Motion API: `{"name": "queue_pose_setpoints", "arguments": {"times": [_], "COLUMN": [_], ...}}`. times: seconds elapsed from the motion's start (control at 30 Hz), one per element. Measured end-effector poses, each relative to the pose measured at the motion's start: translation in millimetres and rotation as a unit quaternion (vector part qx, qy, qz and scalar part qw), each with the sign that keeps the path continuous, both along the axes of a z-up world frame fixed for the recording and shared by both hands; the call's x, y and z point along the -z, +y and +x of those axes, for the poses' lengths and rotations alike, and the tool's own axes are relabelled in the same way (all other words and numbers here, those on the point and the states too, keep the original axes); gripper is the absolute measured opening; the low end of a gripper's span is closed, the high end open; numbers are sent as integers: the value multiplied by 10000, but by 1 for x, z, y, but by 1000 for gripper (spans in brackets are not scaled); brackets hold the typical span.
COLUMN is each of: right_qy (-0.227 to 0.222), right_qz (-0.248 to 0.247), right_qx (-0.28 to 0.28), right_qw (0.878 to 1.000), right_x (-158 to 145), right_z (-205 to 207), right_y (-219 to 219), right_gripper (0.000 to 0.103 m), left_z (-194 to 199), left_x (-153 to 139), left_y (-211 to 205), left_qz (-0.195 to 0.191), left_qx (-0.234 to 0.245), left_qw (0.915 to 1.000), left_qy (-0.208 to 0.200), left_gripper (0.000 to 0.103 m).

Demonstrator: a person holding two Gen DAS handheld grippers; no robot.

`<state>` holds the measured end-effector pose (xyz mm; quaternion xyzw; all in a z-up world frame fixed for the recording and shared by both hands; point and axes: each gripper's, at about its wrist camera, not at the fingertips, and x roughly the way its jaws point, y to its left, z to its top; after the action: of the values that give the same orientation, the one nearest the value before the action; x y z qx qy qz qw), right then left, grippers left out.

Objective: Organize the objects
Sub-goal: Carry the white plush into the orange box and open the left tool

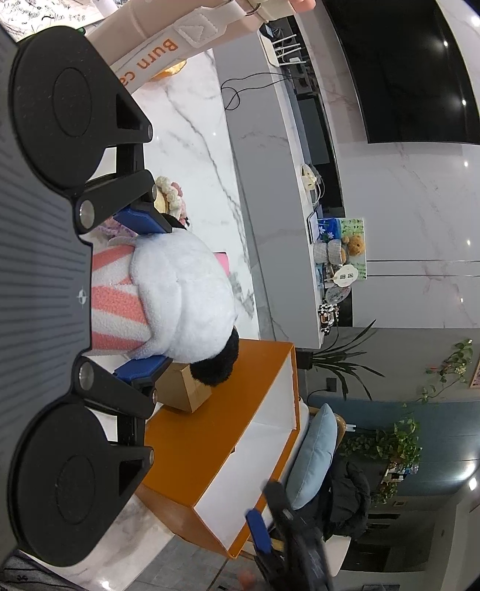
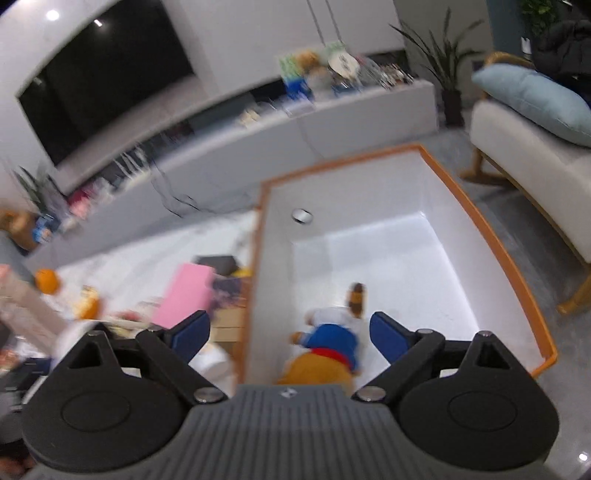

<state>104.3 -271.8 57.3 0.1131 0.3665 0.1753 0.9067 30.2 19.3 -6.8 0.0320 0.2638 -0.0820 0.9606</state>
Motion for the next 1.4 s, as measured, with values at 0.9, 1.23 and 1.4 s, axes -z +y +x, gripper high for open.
{"name": "queue_pose_setpoints", "arguments": {"times": [0.9,1.23,1.4], "right_qy": [-340,45,157], "right_qz": [-38,-163,0], "right_qx": [579,911,996], "right_qw": [9977,9957,9949], "right_x": [40,52,53], "right_z": [-96,-95,-95], "right_y": [-31,-53,-60], "right_gripper": [97,97,97], "left_z": [67,139,160], "left_x": [-57,-15,6], "left_y": [-143,-221,-244], "left_qz": [-731,-55,771], "left_qx": [712,803,693], "left_qw": [9942,9843,9712], "left_qy": [326,1569,2143], "left_gripper": [78,78,78]}}
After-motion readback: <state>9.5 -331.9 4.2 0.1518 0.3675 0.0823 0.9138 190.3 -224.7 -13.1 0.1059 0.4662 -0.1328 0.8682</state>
